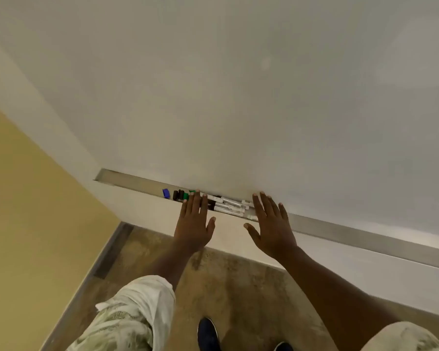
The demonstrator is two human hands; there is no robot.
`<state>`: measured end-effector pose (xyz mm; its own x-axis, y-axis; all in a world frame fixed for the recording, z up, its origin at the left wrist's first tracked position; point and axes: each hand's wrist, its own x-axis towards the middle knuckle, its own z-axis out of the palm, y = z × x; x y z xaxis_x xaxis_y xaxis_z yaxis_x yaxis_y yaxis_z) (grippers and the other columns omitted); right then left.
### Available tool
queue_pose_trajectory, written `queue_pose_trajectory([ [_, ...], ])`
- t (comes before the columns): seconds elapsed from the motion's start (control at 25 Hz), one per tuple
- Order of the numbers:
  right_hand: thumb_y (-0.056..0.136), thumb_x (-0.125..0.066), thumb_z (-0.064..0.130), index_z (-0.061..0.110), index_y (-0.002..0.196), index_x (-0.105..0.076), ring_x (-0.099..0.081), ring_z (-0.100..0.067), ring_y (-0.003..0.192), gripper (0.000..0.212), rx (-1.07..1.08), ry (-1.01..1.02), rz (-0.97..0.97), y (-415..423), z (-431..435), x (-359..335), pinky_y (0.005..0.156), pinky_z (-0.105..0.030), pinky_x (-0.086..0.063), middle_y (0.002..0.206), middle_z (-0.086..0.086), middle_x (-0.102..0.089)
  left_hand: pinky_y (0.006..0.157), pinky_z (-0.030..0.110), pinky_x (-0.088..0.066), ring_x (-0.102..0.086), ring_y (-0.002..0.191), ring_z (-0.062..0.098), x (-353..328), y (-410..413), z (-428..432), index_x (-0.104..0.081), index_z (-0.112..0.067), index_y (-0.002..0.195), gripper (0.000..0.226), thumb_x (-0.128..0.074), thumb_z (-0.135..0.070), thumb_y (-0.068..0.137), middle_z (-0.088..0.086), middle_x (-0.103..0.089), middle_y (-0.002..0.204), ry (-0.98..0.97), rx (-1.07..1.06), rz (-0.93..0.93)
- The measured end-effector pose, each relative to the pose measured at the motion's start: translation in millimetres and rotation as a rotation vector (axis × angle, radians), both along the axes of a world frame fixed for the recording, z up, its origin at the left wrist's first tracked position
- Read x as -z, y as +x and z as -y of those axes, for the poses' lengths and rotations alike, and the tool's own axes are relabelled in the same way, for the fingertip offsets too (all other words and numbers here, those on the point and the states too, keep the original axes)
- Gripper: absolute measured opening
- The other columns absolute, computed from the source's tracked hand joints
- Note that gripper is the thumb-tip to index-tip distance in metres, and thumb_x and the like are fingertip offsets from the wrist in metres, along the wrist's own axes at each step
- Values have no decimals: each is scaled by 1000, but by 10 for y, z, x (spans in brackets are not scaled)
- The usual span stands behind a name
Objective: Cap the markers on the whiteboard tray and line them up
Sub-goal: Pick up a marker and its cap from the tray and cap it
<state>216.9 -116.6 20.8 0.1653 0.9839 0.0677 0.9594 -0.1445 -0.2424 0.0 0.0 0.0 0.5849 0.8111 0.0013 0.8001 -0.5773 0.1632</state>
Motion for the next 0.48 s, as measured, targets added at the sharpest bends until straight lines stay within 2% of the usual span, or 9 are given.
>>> queue_pose_trajectory([
  [0.16,94,-52,46,10,147,-32,-40,-29,136,67,78,-113,57,133,155,253,112,-43,-34,147,-12,-44,126,45,-2,3,154,34,255,-21,75,-6,-5,158,73,-28,-48,103,21,0,166,-80,5,-94],
  [0.32,95,-55,35,12,140,-42,-50,-25,126,53,81,-140,69,204,137,373,106,-40,-41,138,-8,-54,127,45,-5,3,154,34,419,-15,71,0,-7,158,75,-25,-50,102,20,3,166,-124,27,-112],
  [0.48,97,-52,23,14,130,-51,-59,-26,110,34,102,-185,155,197,11,383,93,-38,-46,125,-7,-61,126,46,-7,1,154,34,481,-25,81,1,-7,158,76,-19,-53,100,20,2,166,-128,38,-95],
])
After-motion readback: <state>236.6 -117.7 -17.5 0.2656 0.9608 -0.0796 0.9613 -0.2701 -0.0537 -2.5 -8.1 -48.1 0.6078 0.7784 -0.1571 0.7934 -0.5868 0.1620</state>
